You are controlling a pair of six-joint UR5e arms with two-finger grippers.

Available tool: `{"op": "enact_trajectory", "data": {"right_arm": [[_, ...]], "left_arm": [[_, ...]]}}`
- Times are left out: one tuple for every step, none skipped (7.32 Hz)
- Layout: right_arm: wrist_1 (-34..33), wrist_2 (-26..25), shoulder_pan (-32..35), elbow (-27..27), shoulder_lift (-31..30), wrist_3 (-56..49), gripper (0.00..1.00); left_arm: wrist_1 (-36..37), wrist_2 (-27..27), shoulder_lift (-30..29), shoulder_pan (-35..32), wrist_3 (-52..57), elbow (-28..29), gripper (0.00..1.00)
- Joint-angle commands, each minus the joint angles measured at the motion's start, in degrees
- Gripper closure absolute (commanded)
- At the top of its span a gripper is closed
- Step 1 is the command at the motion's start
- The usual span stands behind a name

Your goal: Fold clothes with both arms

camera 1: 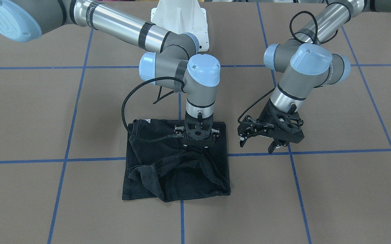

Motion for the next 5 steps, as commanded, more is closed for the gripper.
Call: {"op": "enact_trajectory", "data": {"right_arm": [[-3.42,0.33,-0.67,6.6,-2.67,0.34,0.02],[-5.71,-0.11,-2.24,8.64,-3.55,0.51,0.02],[-5.38,-2.11,-3.38,8.14,-4.17,1.73,0.2],[-5.03,-3.18,-3.57,7.88,-4.18,3.4,0.71],[-5.03,-3.28,-3.4,7.09,-4.18,3.15,1.0]], "left_arm": [[0.0,0.0,0.0,0.0,-0.11,-0.01,0.0],[0.0,0.0,0.0,0.0,-0.11,-0.01,0.0],[0.0,0.0,0.0,0.0,-0.11,-0.01,0.0],[0.0,0.0,0.0,0.0,-0.11,-0.01,0.0],[0.0,0.0,0.0,0.0,-0.11,-0.09,0.0]]}}
